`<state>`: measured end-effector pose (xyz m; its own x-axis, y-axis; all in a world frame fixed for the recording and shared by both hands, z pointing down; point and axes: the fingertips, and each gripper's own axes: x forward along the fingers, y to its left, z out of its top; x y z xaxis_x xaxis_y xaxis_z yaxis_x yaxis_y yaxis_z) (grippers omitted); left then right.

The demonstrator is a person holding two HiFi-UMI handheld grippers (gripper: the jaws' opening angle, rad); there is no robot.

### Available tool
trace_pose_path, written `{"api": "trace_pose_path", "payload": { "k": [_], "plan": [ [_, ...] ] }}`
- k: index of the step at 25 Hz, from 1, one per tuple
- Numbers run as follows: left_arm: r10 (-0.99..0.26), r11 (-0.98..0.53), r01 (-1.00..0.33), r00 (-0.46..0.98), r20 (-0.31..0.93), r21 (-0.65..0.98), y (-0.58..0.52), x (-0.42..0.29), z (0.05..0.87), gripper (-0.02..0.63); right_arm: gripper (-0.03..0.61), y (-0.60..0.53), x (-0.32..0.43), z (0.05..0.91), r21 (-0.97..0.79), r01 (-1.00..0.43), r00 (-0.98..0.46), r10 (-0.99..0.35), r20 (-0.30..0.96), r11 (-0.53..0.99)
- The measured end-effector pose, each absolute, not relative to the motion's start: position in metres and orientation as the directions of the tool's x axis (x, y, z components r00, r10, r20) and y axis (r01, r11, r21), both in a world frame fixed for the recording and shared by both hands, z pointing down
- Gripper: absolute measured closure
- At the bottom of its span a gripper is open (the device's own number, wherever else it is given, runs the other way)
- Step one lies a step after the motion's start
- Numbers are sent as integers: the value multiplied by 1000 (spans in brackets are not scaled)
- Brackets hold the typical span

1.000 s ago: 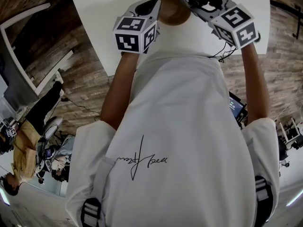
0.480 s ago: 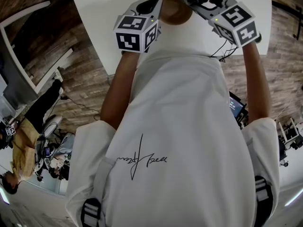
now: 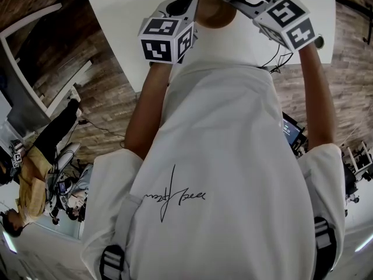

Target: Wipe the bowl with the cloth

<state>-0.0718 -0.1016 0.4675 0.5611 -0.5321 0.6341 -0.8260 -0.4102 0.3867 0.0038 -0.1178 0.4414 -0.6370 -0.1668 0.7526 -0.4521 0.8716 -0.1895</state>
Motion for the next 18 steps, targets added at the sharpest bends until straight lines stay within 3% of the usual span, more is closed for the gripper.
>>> {"api": "trace_pose_path", "payload": {
  "k": [18],
  "plan": [
    [-526,-409,-825,562,638,389,-111,-72,469,599,397,-130,-16,443,-106,-364,-604,-148,783,925]
  ]
}}
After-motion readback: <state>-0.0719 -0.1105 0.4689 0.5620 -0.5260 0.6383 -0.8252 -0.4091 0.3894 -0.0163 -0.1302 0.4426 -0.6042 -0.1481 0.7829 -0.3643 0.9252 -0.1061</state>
